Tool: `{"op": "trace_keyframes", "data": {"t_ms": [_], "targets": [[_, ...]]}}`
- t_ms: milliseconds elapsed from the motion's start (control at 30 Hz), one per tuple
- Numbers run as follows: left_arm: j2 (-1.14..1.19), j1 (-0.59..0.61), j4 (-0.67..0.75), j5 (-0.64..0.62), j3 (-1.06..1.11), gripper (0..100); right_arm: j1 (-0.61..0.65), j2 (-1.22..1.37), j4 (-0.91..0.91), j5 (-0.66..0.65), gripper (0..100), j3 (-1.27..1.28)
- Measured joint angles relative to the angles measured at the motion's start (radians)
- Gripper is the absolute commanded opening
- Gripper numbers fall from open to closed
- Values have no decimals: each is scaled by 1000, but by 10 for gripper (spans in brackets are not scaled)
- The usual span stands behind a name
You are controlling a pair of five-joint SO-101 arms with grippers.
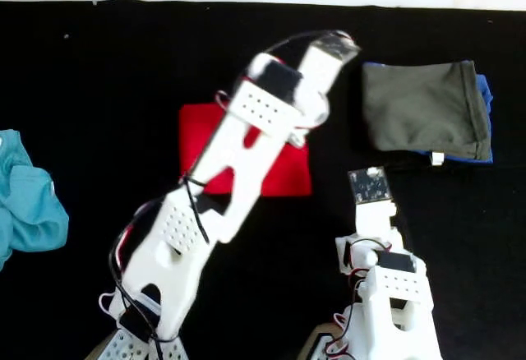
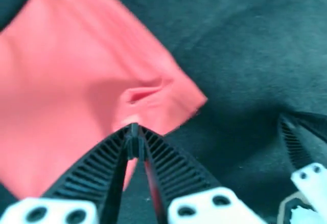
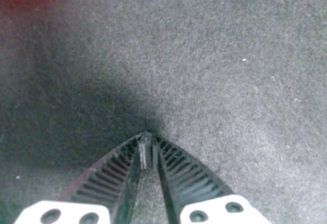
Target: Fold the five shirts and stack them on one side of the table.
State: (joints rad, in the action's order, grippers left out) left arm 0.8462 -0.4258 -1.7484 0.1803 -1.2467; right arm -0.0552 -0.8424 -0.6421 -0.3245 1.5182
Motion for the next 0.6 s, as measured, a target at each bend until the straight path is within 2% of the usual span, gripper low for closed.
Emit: {"op": "trace_keyframes", "data": {"t_ms": [100, 200, 467, 600], "targets": [[43, 64, 23, 2, -2, 9, 0, 0, 5, 0, 6, 2], [126, 74, 25, 0, 0, 9, 0, 0, 5, 0, 6, 2], [158, -84, -6, 0, 0, 9, 0, 0, 5, 0, 6, 2], [152, -123, -9, 0, 40, 9, 0, 0, 5, 0, 6, 2]]}}
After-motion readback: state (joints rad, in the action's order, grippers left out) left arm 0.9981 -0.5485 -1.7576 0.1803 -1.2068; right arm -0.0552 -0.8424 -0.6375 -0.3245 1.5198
